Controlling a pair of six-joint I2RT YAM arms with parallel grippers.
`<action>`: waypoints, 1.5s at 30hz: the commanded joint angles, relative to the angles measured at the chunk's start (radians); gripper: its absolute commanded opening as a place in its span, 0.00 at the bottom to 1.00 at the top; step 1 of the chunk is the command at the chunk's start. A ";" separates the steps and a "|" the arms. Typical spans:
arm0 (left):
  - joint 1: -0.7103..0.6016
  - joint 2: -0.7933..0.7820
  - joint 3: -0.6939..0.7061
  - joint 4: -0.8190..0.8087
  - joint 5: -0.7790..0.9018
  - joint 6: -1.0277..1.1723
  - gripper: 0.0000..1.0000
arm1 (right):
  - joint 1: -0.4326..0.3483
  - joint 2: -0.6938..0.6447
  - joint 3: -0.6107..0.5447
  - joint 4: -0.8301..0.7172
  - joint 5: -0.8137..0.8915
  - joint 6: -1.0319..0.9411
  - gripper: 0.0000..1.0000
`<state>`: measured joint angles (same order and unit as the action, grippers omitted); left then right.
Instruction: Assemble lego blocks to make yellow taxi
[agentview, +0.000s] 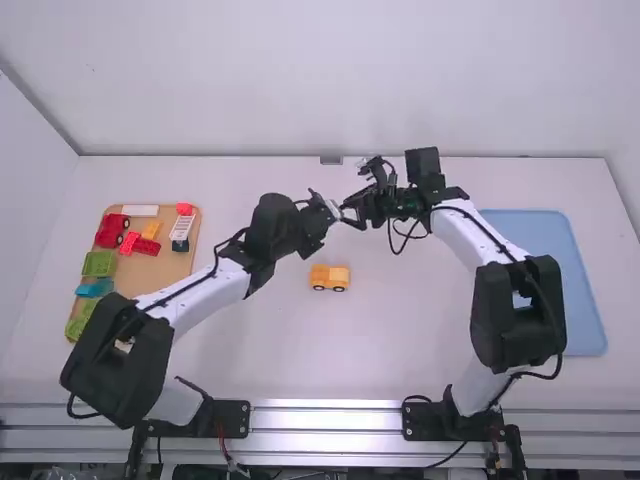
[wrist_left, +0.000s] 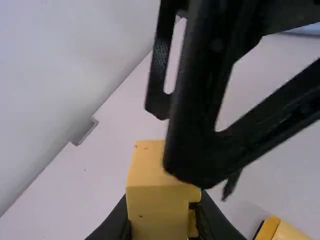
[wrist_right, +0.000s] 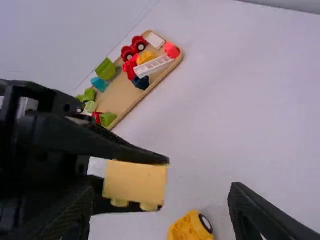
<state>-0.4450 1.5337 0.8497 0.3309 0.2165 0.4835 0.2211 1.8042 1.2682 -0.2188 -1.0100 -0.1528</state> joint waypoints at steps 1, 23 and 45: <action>0.000 0.016 -0.006 0.003 0.006 -0.038 0.02 | 0.024 -0.018 -0.023 0.022 0.006 0.028 0.72; 0.004 0.021 -0.006 0.167 0.003 -0.278 0.02 | 0.076 -0.018 -0.026 0.104 0.038 0.053 0.47; 0.027 0.006 -0.006 0.191 0.056 -0.405 0.99 | 0.041 -0.019 -0.020 0.193 0.066 0.027 0.24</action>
<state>-0.4435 1.5646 0.8303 0.5346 0.1959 0.1074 0.2775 1.7939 1.2518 -0.0273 -0.9459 -0.0860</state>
